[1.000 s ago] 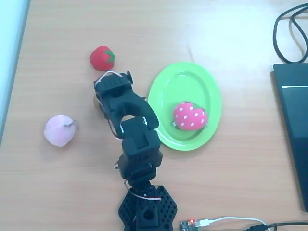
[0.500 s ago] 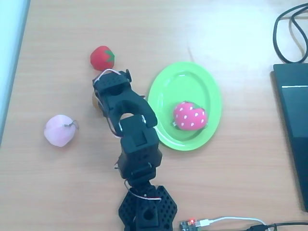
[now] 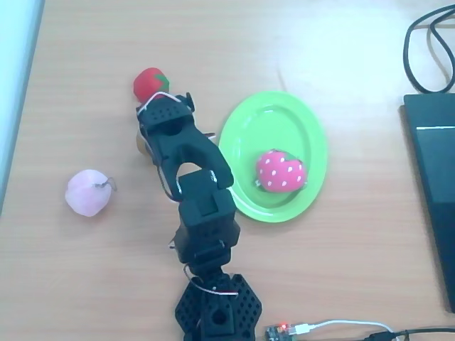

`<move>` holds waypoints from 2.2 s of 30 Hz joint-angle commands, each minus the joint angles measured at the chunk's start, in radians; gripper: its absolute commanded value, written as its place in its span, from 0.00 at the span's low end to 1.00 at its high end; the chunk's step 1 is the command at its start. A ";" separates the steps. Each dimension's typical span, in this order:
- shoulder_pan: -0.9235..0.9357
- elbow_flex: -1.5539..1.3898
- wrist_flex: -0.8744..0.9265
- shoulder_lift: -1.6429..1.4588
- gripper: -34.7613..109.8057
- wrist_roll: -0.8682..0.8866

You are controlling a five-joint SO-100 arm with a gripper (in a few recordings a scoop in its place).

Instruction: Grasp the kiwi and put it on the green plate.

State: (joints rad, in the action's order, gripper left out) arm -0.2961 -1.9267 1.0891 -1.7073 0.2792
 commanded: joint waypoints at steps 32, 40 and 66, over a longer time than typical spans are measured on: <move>0.502 0.179 0.256 -0.140 0.49 -0.011; 0.592 0.252 0.256 -0.038 0.50 -0.025; 0.635 0.538 0.296 0.354 0.51 -0.017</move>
State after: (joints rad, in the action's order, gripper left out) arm 0.3313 -1.4373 1.3514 -1.3606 0.2577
